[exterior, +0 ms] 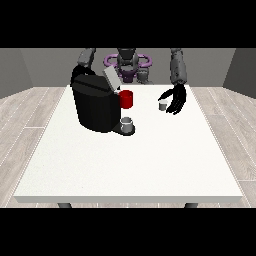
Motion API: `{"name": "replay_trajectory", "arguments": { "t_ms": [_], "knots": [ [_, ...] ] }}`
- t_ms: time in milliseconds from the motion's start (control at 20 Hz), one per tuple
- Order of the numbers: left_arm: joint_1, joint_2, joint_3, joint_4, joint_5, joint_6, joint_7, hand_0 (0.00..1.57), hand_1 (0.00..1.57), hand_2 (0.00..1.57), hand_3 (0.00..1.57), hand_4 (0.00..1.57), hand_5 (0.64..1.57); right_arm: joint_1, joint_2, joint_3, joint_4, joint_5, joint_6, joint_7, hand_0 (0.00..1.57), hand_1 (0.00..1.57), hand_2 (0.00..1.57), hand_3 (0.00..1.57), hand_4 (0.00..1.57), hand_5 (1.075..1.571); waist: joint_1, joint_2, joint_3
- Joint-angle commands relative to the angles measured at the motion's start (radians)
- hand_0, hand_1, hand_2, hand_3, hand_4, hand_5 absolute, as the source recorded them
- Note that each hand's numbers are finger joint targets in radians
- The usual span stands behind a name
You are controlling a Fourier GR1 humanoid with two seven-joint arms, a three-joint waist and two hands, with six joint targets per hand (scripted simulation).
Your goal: Insert the coffee pod into the coffee machine and close the lid
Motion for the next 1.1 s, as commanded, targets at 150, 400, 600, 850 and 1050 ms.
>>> {"name": "replay_trajectory", "arguments": {
  "t_ms": [150,400,600,850,1050],
  "knots": [
    [-0.015,-0.026,0.028,0.092,-0.049,0.145,-0.083,0.84,0.84,0.97,0.74,0.39,1.571,0.026,0.008,0.018,-0.035,-0.017,0.026,-0.016,0.00,0.00,0.00,0.00,0.49,1.571,-0.029,0.017,-0.0022],
    [-0.038,-0.024,-0.016,0.102,-0.122,0.159,-0.048,0.99,0.99,1.09,0.87,0.29,1.571,-0.030,-0.030,-0.051,0.016,-0.067,0.040,-0.002,0.00,0.00,0.00,0.00,0.53,1.571,-0.013,0.010,-0.0019],
    [-0.077,-0.008,-0.016,0.152,-0.147,0.143,-0.049,1.03,1.03,1.11,0.89,0.29,1.571,-0.030,-0.005,-0.008,-0.013,-0.035,0.019,0.009,0.00,0.00,0.00,0.00,0.41,1.571,-0.033,0.029,-0.0021],
    [-0.073,0.006,-0.026,0.093,-0.142,0.057,-0.112,1.32,1.32,1.43,1.41,0.55,1.571,0.008,-0.029,-0.070,0.092,-0.081,0.049,-0.066,0.00,0.00,0.00,0.00,0.43,1.571,0.025,-0.034,-0.0016],
    [-0.135,-0.006,-0.024,0.061,-0.121,0.006,-0.134,1.45,1.45,1.45,1.39,0.62,1.571,-0.011,0.002,-0.035,0.083,-0.055,0.011,-0.008,0.00,0.00,0.00,0.00,0.50,1.571,0.011,-0.069,-0.0019]
  ]
}}
